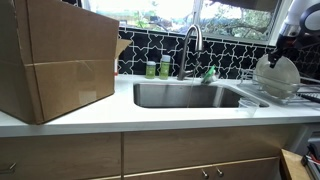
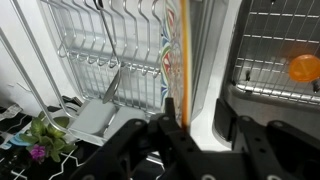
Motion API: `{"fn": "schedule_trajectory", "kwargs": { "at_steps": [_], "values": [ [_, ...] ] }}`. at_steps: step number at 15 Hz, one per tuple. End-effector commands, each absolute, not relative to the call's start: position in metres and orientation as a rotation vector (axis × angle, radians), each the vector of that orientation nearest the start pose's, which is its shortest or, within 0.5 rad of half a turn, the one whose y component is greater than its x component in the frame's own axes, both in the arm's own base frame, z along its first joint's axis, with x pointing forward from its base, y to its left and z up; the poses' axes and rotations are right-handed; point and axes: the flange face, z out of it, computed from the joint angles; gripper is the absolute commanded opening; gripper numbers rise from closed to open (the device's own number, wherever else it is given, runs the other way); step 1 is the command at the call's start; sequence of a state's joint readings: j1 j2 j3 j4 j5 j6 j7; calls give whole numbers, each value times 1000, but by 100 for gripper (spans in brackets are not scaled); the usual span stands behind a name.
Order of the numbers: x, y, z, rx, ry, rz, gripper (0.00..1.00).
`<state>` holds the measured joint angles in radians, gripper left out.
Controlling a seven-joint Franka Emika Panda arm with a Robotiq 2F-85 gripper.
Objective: Remove the plate from the dish rack, then rinse it and place it in the sink
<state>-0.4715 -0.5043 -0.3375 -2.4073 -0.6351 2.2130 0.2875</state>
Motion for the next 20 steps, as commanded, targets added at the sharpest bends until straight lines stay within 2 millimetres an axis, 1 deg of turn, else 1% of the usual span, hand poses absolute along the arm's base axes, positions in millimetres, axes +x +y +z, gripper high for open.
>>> {"fn": "schedule_trajectory", "kwargs": {
  "at_steps": [1, 3, 4, 5, 6, 10, 14, 17, 19, 20],
  "values": [
    [276, -341, 519, -3322, 1352, -328, 14],
    [272, -341, 524, -3324, 1381, -340, 2],
    [269, -341, 528, -3324, 1397, -345, 0],
    [267, -340, 530, -3324, 1412, -349, 0],
    [265, -339, 533, -3326, 1419, -357, 3],
    [260, -329, 548, -3344, 1446, -378, 3],
    [249, -314, 576, -3396, 1463, -391, 3],
    [237, -315, 590, -3455, 1447, -339, 3],
    [231, -316, 595, -3504, 1408, -304, 3],
    [231, -316, 597, -3530, 1361, -288, 3]
  ]
}}
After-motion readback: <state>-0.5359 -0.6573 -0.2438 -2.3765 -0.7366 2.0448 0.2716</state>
